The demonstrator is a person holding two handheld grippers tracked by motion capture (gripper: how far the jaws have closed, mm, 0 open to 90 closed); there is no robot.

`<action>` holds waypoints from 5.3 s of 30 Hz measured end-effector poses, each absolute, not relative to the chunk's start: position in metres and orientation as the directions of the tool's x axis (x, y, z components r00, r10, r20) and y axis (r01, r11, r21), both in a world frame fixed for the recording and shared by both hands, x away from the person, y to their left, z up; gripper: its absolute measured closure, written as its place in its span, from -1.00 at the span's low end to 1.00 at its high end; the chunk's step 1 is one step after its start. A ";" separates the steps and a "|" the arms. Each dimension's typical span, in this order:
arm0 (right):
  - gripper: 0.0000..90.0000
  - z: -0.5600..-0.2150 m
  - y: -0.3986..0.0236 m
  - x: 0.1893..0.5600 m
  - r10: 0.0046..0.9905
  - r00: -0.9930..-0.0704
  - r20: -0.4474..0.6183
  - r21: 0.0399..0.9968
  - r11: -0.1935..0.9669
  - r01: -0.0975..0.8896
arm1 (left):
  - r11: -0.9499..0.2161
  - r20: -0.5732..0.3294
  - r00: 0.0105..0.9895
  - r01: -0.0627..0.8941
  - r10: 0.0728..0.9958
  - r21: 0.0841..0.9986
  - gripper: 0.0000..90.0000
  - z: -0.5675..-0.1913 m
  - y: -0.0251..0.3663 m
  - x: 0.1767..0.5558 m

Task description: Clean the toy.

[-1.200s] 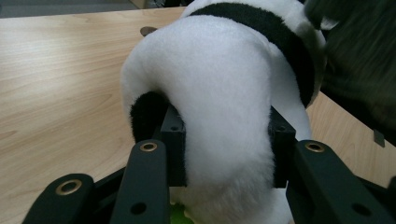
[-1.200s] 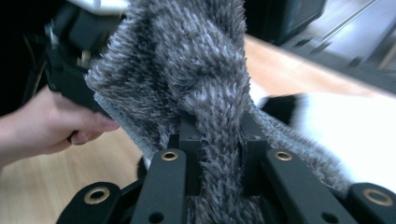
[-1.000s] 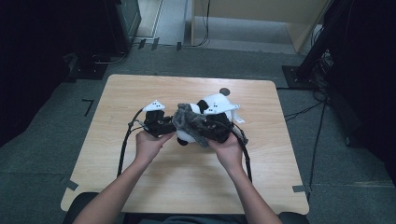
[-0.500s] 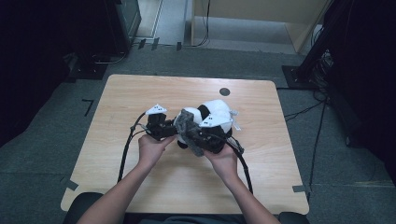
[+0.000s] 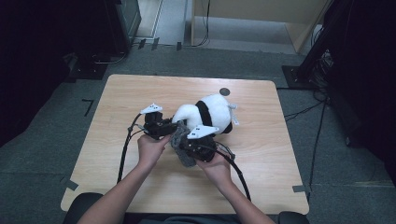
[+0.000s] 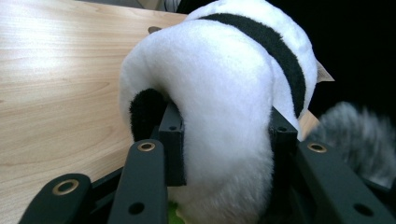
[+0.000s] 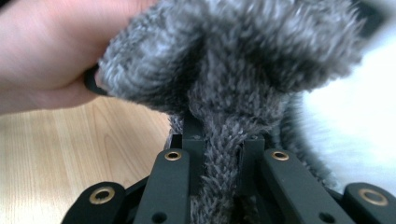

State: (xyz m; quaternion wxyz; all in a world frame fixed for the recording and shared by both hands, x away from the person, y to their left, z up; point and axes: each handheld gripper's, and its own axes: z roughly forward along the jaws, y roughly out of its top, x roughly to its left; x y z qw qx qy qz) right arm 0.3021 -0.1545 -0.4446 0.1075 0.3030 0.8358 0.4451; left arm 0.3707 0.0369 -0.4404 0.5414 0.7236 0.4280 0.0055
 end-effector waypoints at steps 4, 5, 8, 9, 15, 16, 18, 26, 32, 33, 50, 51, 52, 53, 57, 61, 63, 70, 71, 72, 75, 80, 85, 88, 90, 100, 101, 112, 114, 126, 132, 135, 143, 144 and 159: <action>0.78 -0.456 -0.147 0.305 0.604 -0.794 0.066 0.776 0.469 0.421 | -0.039 -0.460 0.641 0.607 0.614 0.794 0.34 -0.438 0.035 0.369; 0.78 -0.459 -0.146 0.306 0.610 -0.790 0.055 0.768 0.480 0.424 | -0.040 -0.456 0.646 0.602 0.612 0.798 0.34 -0.438 0.035 0.368; 0.78 -0.468 -0.144 0.309 0.626 -0.779 0.035 0.762 0.487 0.427 | -0.055 -0.436 0.654 0.589 0.618 0.806 0.33 -0.439 0.032 0.366; 0.78 -0.470 -0.145 0.309 0.628 -0.778 0.025 0.765 0.488 0.419 | -0.051 -0.444 0.649 0.596 0.617 0.801 0.33 -0.440 0.033 0.367; 0.79 -0.472 -0.150 0.312 0.644 -0.765 0.003 0.765 0.492 0.417 | -0.025 -0.471 0.638 0.610 0.609 0.792 0.33 -0.441 0.037 0.369; 0.79 -0.472 -0.151 0.313 0.645 -0.764 -0.002 0.764 0.494 0.415 | -0.022 -0.474 0.636 0.610 0.609 0.792 0.33 -0.441 0.037 0.369; 0.79 -0.473 -0.154 0.315 0.651 -0.759 0.006 0.759 0.491 0.427 | -0.016 -0.479 0.635 0.612 0.606 0.791 0.33 -0.441 0.038 0.369; 0.79 -0.476 -0.175 0.327 0.721 -0.691 0.040 0.721 0.458 0.520 | 0.012 -0.500 0.630 0.614 0.594 0.789 0.33 -0.438 0.046 0.371; 0.79 -0.472 -0.187 0.332 0.748 -0.662 0.038 0.712 0.445 0.543 | 0.012 -0.483 0.631 0.601 0.607 0.799 0.32 -0.438 0.049 0.372; 0.79 -0.472 -0.190 0.332 0.753 -0.656 0.039 0.712 0.440 0.547 | 0.016 -0.484 0.629 0.601 0.609 0.799 0.32 -0.438 0.050 0.372; 0.79 -0.410 -0.243 0.323 0.803 -0.585 0.116 0.871 0.201 0.449 | 0.031 -0.476 0.605 0.597 0.639 0.801 0.33 -0.439 0.058 0.376; 0.79 -0.404 -0.244 0.321 0.801 -0.586 0.119 0.884 0.184 0.430 | 0.027 -0.475 0.606 0.599 0.638 0.801 0.33 -0.439 0.057 0.375; 0.79 -0.400 -0.245 0.319 0.798 -0.590 0.127 0.893 0.166 0.417 | 0.023 -0.473 0.607 0.600 0.639 0.800 0.33 -0.439 0.057 0.375; 0.79 -0.397 -0.245 0.318 0.792 -0.596 0.133 0.899 0.157 0.409 | 0.022 -0.475 0.607 0.602 0.638 0.799 0.33 -0.439 0.055 0.374; 0.79 -0.395 -0.233 0.315 0.770 -0.620 0.150 0.900 0.154 0.408 | -0.004 -0.466 0.630 0.598 0.621 0.802 0.32 -0.438 0.045 0.369; 0.79 -0.399 -0.218 0.315 0.751 -0.645 0.140 0.892 0.187 0.411 | -0.030 -0.453 0.642 0.595 0.618 0.803 0.32 -0.439 0.036 0.365; 0.79 -0.402 -0.212 0.314 0.738 -0.660 0.142 0.889 0.198 0.412 | -0.042 -0.450 0.645 0.598 0.617 0.800 0.32 -0.441 0.033 0.364; 0.79 -0.416 -0.191 0.310 0.711 -0.688 0.148 0.873 0.232 0.428 | -0.052 -0.446 0.633 0.609 0.634 0.791 0.33 -0.444 0.032 0.364; 0.79 -0.417 -0.190 0.309 0.708 -0.690 0.149 0.873 0.233 0.428 | -0.052 -0.445 0.630 0.611 0.636 0.790 0.33 -0.444 0.033 0.364; 0.79 -0.419 -0.187 0.308 0.703 -0.696 0.147 0.873 0.239 0.426 | -0.046 -0.451 0.626 0.614 0.636 0.788 0.33 -0.444 0.033 0.365; 0.79 -0.424 -0.179 0.305 0.693 -0.711 0.120 0.873 0.268 0.408 | -0.030 -0.469 0.613 0.627 0.636 0.779 0.33 -0.445 0.036 0.366; 0.79 -0.431 -0.169 0.302 0.672 -0.733 0.104 0.867 0.299 0.398 | -0.012 -0.483 0.598 0.636 0.640 0.772 0.33 -0.445 0.037 0.367; 0.79 -0.441 -0.155 0.298 0.654 -0.754 0.060 0.854 0.358 0.378 | -0.004 -0.490 0.592 0.640 0.639 0.768 0.33 -0.445 0.037 0.368; 0.79 -0.443 -0.153 0.299 0.650 -0.758 0.049 0.853 0.367 0.370 | 0.005 -0.498 0.583 0.646 0.642 0.763 0.33 -0.445 0.038 0.368; 0.80 -0.444 -0.153 0.300 0.648 -0.760 0.044 0.852 0.373 0.367 | 0.004 -0.495 0.580 0.646 0.647 0.763 0.33 -0.445 0.037 0.368; 0.80 -0.456 -0.143 0.302 0.632 -0.775 -0.001 0.832 0.430 0.349 | 0.010 -0.500 0.569 0.654 0.652 0.757 0.33 -0.446 0.038 0.369; 0.80 -0.457 -0.142 0.302 0.632 -0.775 0.002 0.832 0.430 0.352 | 0.018 -0.506 0.566 0.655 0.650 0.756 0.33 -0.445 0.038 0.369; 0.80 -0.465 -0.136 0.305 0.627 -0.779 -0.016 0.815 0.459 0.353 | 0.045 -0.540 0.562 0.666 0.626 0.745 0.32 -0.444 0.041 0.370; 0.80 -0.470 -0.136 0.307 0.626 -0.779 -0.009 0.805 0.467 0.366 | 0.051 -0.549 0.558 0.671 0.622 0.739 0.31 -0.445 0.040 0.370; 0.81 -0.479 -0.147 0.315 0.650 -0.760 -0.010 0.774 0.486 0.405 | 0.066 -0.573 0.563 0.677 0.596 0.733 0.30 -0.445 0.044 0.373; 0.81 -0.479 -0.156 0.319 0.658 -0.753 -0.007 0.757 0.495 0.426 | 0.068 -0.574 0.566 0.674 0.592 0.735 0.30 -0.445 0.045 0.373; 0.81 -0.484 -0.163 0.323 0.681 -0.732 -0.007 0.732 0.502 0.460 | 0.078 -0.581 0.563 0.675 0.587 0.733 0.31 -0.444 0.048 0.374; 0.81 -0.482 -0.179 0.330 0.724 -0.690 0.008 0.713 0.479 0.512 | 0.085 -0.580 0.566 0.668 0.586 0.739 0.31 -0.443 0.052 0.375; 0.81 -0.482 -0.181 0.331 0.730 -0.683 0.010 0.713 0.474 0.517 | 0.085 -0.575 0.567 0.664 0.590 0.743 0.31 -0.442 0.054 0.375; 0.81 -0.463 -0.224 0.341 0.805 -0.591 0.042 0.733 0.377 0.566 | 0.104 -0.541 0.551 0.633 0.635 0.767 0.33 -0.439 0.069 0.380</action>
